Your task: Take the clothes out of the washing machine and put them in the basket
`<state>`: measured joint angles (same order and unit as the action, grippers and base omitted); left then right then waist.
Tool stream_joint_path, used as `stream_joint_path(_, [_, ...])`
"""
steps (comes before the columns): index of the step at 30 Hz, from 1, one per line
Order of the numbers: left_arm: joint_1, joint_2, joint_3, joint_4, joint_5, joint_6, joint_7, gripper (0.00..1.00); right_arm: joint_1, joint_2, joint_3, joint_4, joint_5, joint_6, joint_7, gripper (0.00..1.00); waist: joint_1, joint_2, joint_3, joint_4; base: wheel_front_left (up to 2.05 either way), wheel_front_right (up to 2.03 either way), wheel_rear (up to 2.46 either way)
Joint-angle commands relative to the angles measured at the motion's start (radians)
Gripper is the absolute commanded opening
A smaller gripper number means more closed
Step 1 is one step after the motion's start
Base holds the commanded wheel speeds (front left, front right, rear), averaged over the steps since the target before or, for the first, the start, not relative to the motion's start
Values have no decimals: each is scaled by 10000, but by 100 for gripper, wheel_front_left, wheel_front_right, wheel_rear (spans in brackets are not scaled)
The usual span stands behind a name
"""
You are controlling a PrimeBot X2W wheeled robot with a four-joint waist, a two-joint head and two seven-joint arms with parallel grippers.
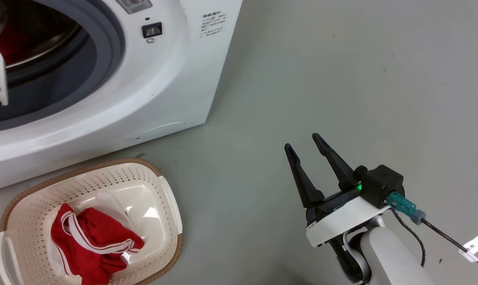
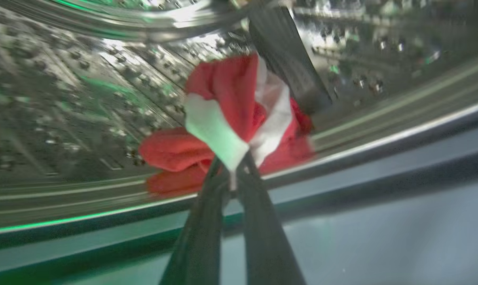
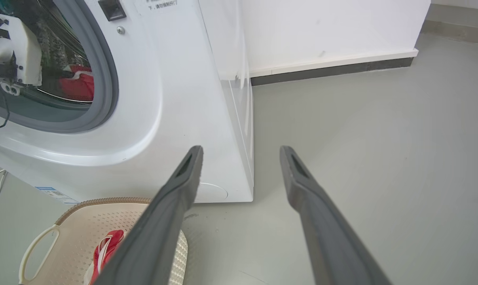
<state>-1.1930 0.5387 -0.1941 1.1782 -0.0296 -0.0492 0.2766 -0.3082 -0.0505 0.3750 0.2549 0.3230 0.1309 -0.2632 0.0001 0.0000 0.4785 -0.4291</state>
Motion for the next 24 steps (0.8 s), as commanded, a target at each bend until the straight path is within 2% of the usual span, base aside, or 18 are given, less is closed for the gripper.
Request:
stream_joint_path(1, [316,-65,61,-201,-104,121,-645,0,-50,6,-60,27,-102,-5,-21,100,-1,0,-171,93,0,0,0])
stream_joint_path(7, [1158,-391,489,-518,-731,182,-3160,0,138,6,-242,204,-408,-3,-21,100,-1,0,-890,379,0,0,0])
stream_joint_path(13, [2171,-870,809,-324,-1322,5,-4978,0,508,3,-370,494,-661,-5,-21,100,-1,0,-1910,711,0,0,0])
stream_joint_path(20, [3295,-1682,1327,-604,-2086,-112,-5418,0,1055,5,-522,784,-948,-5,-20,100,-1,0,-2882,1277,0,0,0])
stream_joint_path(24, [4060,-2086,1700,-1606,-2407,-86,-5434,0,1235,5,-646,825,-1089,-5,-21,100,-1,0,-3283,1565,0,0,0])
